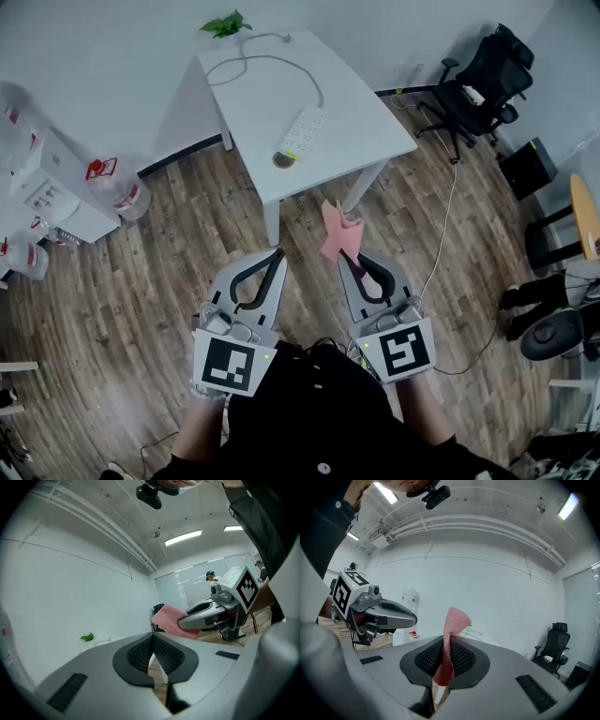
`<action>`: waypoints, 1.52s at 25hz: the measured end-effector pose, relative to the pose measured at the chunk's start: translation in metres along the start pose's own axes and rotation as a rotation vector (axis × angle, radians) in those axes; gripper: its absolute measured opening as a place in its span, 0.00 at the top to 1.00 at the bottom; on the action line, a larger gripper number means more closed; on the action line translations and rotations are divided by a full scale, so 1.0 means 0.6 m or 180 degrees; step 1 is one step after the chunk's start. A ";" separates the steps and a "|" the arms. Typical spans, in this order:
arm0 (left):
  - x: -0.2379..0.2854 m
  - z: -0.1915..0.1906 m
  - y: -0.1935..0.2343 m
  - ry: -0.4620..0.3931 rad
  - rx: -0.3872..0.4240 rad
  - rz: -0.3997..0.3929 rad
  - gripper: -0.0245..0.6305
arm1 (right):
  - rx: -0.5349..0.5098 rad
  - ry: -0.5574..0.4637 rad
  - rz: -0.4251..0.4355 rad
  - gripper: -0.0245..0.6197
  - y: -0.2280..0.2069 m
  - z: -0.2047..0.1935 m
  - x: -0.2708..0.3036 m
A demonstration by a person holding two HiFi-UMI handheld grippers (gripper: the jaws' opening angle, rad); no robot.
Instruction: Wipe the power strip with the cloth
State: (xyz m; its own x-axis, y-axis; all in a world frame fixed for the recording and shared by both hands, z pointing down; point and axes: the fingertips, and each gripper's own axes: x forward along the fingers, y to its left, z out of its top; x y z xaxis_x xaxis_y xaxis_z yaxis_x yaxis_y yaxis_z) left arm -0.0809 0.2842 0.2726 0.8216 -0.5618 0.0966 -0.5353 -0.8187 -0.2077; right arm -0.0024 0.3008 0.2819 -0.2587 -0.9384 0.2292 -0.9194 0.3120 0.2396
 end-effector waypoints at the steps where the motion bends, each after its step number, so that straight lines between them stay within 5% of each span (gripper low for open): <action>1: -0.001 -0.001 0.004 -0.0009 0.0010 -0.0019 0.94 | -0.0001 0.0004 -0.0026 0.88 0.002 0.001 0.002; 22: -0.040 -0.023 0.078 -0.0106 0.0090 -0.0134 0.94 | -0.0012 -0.0032 -0.0433 0.88 0.029 0.024 0.036; 38: 0.098 -0.021 0.137 -0.0125 0.0178 0.0020 0.94 | -0.0116 -0.0070 -0.0290 0.88 -0.093 0.010 0.149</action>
State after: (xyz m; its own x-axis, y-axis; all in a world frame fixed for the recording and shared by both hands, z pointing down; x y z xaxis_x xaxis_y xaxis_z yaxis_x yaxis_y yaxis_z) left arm -0.0789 0.1824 0.2737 0.8258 -0.5610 0.0571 -0.5298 -0.8065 -0.2624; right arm 0.0240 0.1987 0.2832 -0.1813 -0.9660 0.1841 -0.9282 0.2300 0.2926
